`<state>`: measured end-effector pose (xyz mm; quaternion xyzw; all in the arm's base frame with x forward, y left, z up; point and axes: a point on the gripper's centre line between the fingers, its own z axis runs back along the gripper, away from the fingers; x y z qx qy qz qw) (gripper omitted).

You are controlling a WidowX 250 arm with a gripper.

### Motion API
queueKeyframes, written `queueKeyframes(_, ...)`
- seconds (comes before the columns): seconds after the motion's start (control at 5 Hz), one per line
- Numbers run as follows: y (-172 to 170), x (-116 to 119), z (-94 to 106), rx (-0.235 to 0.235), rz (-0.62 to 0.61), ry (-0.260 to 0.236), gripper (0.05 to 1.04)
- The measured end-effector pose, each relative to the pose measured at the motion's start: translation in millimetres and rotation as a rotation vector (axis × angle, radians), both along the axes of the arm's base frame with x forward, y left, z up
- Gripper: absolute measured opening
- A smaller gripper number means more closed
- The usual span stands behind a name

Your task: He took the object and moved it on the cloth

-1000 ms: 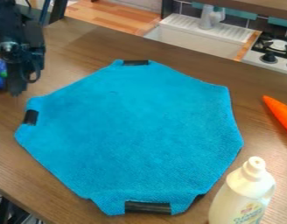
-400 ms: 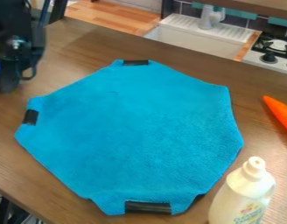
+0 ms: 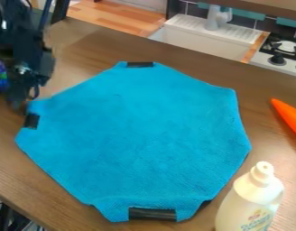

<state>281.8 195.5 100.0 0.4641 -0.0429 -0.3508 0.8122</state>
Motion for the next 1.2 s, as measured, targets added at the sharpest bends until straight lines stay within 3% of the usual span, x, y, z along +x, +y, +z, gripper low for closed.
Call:
queueKeyframes(0.4, -10.9, -6.2, -2.2, 0.005, -0.095, -0.06, 0.39)
queueKeyframes(0.6, -13.4, -7.3, -3.7, 0.01, -0.121, -0.053, 0.162)
queueKeyframes(0.8, -14.2, -8.6, 2.1, 0.014, -0.133, -0.075, 0.069)
queueKeyframes(1.0, -12.4, -13.2, 2.5, -0.017, -0.115, -0.071, 0.128)
queueKeyframes(1.2, -10.1, -15.7, 7.5, -0.017, -0.123, -0.071, 0.354)
